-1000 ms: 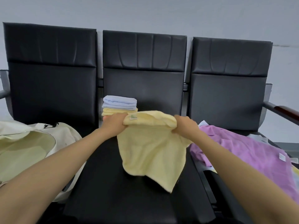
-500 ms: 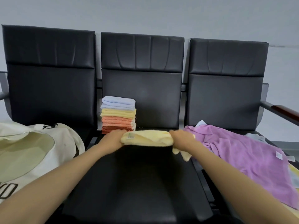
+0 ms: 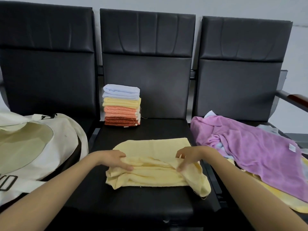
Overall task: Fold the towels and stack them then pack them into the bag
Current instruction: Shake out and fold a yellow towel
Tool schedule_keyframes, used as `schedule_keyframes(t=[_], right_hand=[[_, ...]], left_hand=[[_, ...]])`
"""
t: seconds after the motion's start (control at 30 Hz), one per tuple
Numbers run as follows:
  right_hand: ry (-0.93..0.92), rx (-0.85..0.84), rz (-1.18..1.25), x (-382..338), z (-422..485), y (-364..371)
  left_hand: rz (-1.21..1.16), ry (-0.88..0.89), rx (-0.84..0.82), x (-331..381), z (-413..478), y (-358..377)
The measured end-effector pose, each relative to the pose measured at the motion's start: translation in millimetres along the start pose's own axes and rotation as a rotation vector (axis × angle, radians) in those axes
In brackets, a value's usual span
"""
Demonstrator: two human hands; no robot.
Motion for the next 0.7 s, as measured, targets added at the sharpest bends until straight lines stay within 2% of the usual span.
schedule_keyframes(t=[0.13,0.23,0.3,0.4,0.53,0.7], right_hand=[[-0.084,0.179,0.111,-8,9,-9],[-0.140,0.220,0.089,-22,14,-3],[-0.185,0.218,0.011,-34,16,3],[-0.205,0.226,-0.069,-41,16,1],[-0.105,0.410,-0.098,-21,15,-36],[0.070,0.592,-0.071,21,20,-64]], left_hand=[[-0.143,0.023,0.188,3,8,-13],[-0.216,0.043,0.267,3,15,-17],[-0.307,0.027,0.267,3,20,-16],[-0.312,-0.028,0.210,4,25,-11],[-0.303,-0.025,0.214,2,31,-15],[-0.501,-0.041,0.336,-7,30,-40]])
Point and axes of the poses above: each hand's wrist, its own z-axis towards the middle knuckle, its own y-axis out of the palm, x = y × z, the point moved 10 cm from there along z, towards the middle knuckle, and after that the axes turned 1 degree about -y, right-handed, at the moved point
